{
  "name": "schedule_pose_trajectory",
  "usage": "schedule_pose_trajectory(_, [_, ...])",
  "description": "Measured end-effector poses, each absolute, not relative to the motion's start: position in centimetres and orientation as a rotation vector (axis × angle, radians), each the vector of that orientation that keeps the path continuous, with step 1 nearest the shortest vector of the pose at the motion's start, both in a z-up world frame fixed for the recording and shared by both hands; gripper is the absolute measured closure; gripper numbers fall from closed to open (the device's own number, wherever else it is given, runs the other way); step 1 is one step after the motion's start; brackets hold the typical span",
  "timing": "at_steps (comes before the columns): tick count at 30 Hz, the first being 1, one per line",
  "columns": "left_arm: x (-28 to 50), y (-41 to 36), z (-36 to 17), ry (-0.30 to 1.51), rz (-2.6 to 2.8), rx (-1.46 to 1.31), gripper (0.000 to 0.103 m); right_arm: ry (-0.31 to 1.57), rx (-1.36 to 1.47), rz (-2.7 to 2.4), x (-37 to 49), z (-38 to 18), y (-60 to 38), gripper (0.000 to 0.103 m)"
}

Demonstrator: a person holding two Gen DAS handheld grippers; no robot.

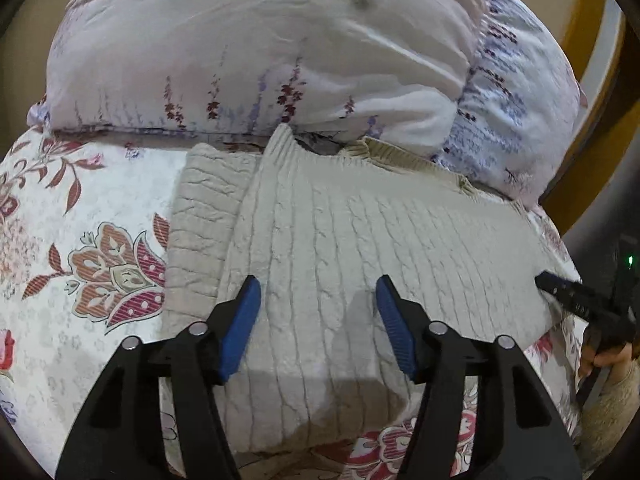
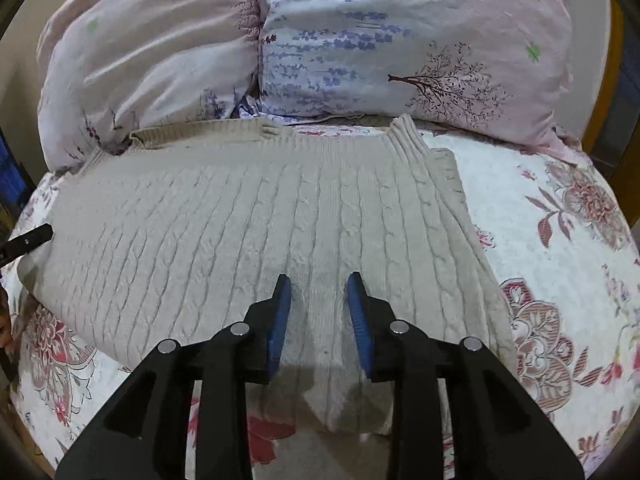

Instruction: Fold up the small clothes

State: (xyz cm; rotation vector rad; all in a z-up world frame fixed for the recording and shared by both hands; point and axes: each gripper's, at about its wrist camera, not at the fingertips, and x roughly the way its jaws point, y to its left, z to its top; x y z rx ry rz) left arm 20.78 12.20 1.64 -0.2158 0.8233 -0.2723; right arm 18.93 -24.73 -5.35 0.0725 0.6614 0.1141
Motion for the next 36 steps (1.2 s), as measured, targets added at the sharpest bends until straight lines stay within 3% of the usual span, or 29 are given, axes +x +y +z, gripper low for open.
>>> schedule_pose_trajectory(4, [20.6,14.3,2.8,0.785,-0.282,-0.351,0.033,0.630,0.108,0.160,19.2,-4.0,-23.7,0.055])
schedule_pose_trajectory(6, [20.7,16.6,3.4,0.753,-0.244,-0.446,0.028,0.610,0.107,0.193,19.3,-3.5,-22.5,0.055])
schedule_pose_trajectory(14, [22.1,22.5,1.4,0.811,-0.172,-0.720,0.028,0.606,0.013,0.248,22.2,-3.8,-16.4,0.055])
schedule_pose_trajectory(24, [23.3,21.3,-0.2,0.853,-0.232,-0.833,0.032,0.608,-0.033,0.219,22.7,-4.9,-15.3,0.052])
schedule_pose_trajectory(32, [23.8,19.9,-0.6,0.888,-0.273,-0.867,0.050,0.604,-0.014,0.229,22.9,-4.8,-15.5,0.051])
schedule_pose_trajectory(35, [24.0,19.3,-0.7,0.906,-0.258,-0.834,0.066,0.603,-0.013,0.230,23.0,-4.8,-15.6,0.051])
schedule_pose_trajectory(36, [24.1,19.1,-0.7,0.917,-0.252,-0.823,0.078,0.603,-0.013,0.231,23.0,-4.8,-15.6,0.051])
